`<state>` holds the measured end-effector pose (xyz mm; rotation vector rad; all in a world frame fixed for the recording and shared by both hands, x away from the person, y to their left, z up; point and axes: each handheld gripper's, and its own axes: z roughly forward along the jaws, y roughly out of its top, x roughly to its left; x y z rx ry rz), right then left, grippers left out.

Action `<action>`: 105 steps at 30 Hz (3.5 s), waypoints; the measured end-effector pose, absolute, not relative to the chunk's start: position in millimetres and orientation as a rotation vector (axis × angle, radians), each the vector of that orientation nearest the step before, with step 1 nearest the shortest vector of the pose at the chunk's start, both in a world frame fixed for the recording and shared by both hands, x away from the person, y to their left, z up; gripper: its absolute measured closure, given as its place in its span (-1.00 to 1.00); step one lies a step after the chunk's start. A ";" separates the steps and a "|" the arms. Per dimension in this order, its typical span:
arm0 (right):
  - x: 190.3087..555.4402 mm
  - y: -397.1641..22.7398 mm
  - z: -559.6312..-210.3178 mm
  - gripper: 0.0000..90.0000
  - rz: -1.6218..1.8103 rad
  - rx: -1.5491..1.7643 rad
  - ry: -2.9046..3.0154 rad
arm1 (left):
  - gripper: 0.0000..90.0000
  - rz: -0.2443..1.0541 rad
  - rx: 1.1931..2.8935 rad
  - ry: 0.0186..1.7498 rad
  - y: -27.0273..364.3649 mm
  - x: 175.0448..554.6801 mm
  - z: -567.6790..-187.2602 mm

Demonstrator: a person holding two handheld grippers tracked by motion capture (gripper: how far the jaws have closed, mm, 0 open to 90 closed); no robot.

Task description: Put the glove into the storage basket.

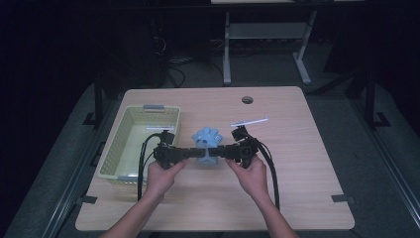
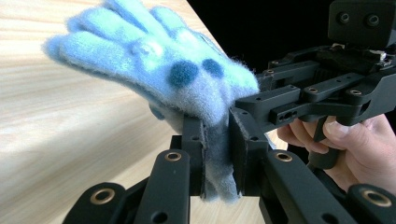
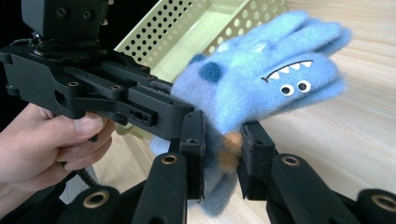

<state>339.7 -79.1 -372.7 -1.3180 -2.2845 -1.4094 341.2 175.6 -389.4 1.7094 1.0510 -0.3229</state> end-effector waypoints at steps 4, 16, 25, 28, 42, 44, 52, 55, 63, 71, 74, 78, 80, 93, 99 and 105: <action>342.6 -73.5 -370.3 0.66 -1.423 -1.297 -2.276 | 0.71 -0.317 1.703 1.052 182.6 341.3 -386.3; 348.7 -52.2 -363.5 0.66 -1.414 -1.264 -2.287 | 0.71 -0.284 1.702 1.052 203.3 342.7 -379.0; 353.1 -38.3 -358.5 0.66 -1.416 -1.245 -2.294 | 0.71 -0.274 1.691 1.057 217.1 344.1 -376.0; 354.1 -34.5 -358.7 0.66 -1.414 -1.244 -2.287 | 0.71 -0.275 1.692 1.063 220.5 344.3 -375.2; 360.8 -15.1 -356.0 0.66 -1.404 -1.216 -2.312 | 0.71 -0.259 1.685 1.088 238.3 345.6 -372.8; 361.9 -12.7 -356.6 0.66 -1.403 -1.210 -2.312 | 0.71 -0.257 1.693 1.086 241.0 346.0 -372.6; 364.2 -0.5 -352.7 0.66 -1.401 -1.188 -2.322 | 0.71 -0.242 1.682 1.095 253.1 344.8 -369.1; 365.1 3.8 -351.3 0.65 -1.408 -1.176 -2.326 | 0.71 -0.240 1.676 1.101 257.5 344.5 -367.7; 368.1 14.5 -350.7 0.65 -1.403 -1.165 -2.324 | 0.71 -0.240 1.663 1.115 268.2 345.2 -367.2; 369.8 25.7 -347.3 0.65 -1.405 -1.149 -2.338 | 0.71 -0.235 1.656 1.115 278.6 345.3 -366.0; 369.9 29.2 -347.1 0.65 -1.404 -1.148 -2.332 | 0.71 -0.235 1.654 1.124 281.9 344.7 -365.2; 370.6 34.0 -347.7 0.65 -1.405 -1.139 -2.331 | 0.71 -0.221 1.660 1.133 286.5 343.8 -362.9; 371.1 36.5 -347.3 0.65 -1.408 -1.136 -2.331 | 0.71 -0.213 1.662 1.131 288.6 343.6 -361.6; 373.2 55.4 -344.0 0.65 -1.420 -1.114 -2.328 | 0.71 -0.185 1.664 1.145 306.6 341.4 -356.7; 375.9 62.8 -346.3 0.65 -1.403 -1.106 -2.336 | 0.71 -0.185 1.659 1.165 314.7 342.0 -359.8; 379.2 73.7 -350.0 0.65 -1.392 -1.097 -2.331 | 0.71 -0.168 1.668 1.176 322.5 341.9 -361.1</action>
